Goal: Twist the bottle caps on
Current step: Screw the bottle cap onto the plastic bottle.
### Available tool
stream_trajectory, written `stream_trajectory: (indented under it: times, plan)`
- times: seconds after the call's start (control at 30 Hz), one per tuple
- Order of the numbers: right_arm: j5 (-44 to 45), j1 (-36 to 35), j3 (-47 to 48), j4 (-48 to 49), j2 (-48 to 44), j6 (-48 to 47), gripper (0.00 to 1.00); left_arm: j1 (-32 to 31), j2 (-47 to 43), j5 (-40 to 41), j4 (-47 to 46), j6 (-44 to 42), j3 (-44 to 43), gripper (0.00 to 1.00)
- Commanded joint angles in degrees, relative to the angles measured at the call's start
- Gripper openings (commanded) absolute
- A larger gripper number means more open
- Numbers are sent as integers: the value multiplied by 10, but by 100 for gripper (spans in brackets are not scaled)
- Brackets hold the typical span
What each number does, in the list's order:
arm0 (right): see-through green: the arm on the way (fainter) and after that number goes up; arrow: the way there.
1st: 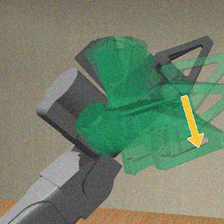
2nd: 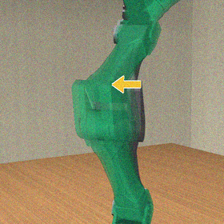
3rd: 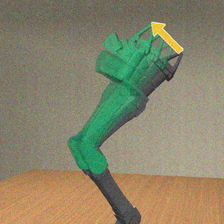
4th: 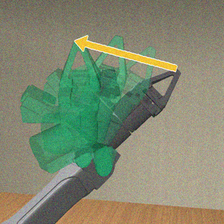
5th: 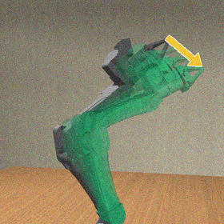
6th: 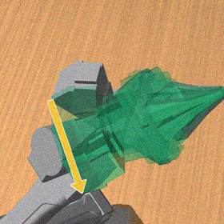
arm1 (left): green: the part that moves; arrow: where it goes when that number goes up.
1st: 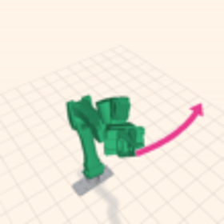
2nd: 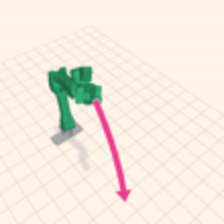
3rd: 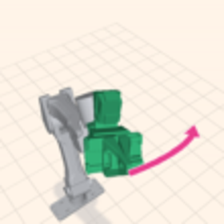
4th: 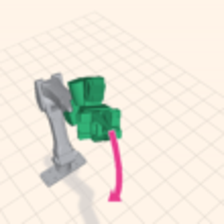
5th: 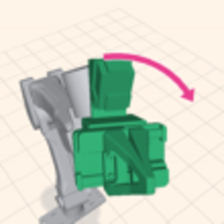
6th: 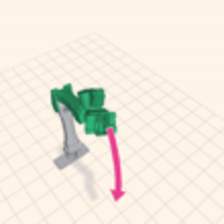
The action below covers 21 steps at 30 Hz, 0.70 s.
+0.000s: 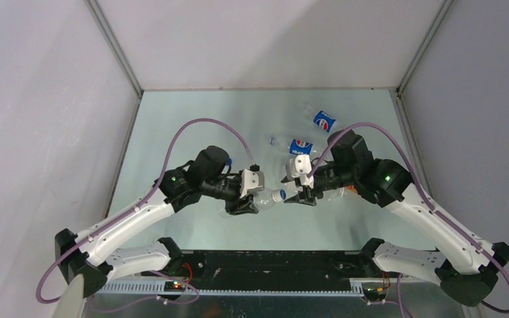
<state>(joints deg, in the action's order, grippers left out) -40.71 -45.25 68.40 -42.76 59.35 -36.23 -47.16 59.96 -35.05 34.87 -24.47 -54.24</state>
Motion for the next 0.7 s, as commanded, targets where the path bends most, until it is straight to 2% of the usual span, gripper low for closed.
stream_trajectory:
  times: [0.0,0.4,0.57,0.63,0.67]
  plan:
    - [-22,-12,2,6,3,-19,53,3,0,-27,-19,3,-26,0]
    - [-7,-27,2,6,25,-5,36,3,-2,-47,-33,15,-34,0]
    - [-5,-33,2,36,44,87,19,1,-11,-31,-59,29,-26,0]
    - [5,-33,2,64,53,152,8,-6,-23,7,-77,33,-16,0]
    - [20,-32,2,73,59,209,6,-10,-34,52,-92,33,-8,1]
